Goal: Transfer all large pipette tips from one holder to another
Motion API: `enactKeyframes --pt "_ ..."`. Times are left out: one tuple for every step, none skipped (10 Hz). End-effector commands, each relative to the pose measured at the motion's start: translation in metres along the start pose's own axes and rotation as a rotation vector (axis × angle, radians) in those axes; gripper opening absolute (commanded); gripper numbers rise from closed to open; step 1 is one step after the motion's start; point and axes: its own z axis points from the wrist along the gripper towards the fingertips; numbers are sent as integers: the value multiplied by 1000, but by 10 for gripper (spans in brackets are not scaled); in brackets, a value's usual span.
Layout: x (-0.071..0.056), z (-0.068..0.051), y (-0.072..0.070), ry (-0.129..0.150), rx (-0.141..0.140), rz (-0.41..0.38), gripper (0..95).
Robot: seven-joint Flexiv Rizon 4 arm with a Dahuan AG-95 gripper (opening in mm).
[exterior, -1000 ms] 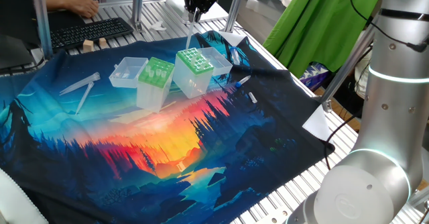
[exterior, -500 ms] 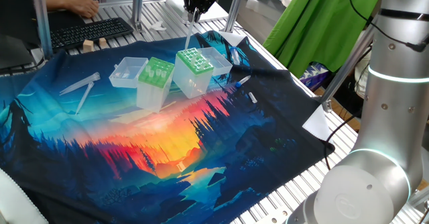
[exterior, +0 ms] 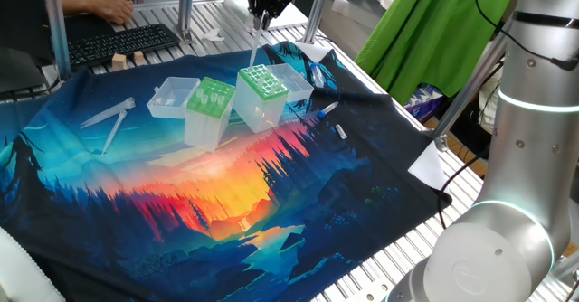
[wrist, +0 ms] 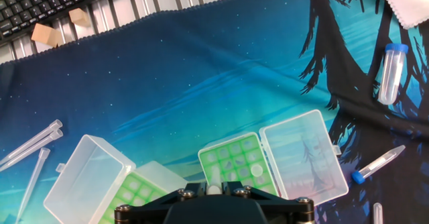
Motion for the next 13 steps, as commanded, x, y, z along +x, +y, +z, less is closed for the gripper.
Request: enactKeyframes --pt "-2 -1 0 7 -2 5 0" --pt "-2 -1 0 7 -2 6 0" --pt "-3 0 1 8 -3 10 0" --pt "-3 -1 2 8 -4 12 0" --pt "-3 -1 4 9 -4 14 0" --pt "-4 0 4 8 -3 13 0" --pt "-5 0 5 8 0 12 0" --pt "-5 0 5 8 0 11 0" --pt "-5 0 4 8 1 10 0" --pt "-6 0 4 8 -1 10 0" --pt "-6 0 5 8 -1 10 0" --pt "-7 0 4 7 0 10 0" --pt "-8 0 3 8 -2 12 0"
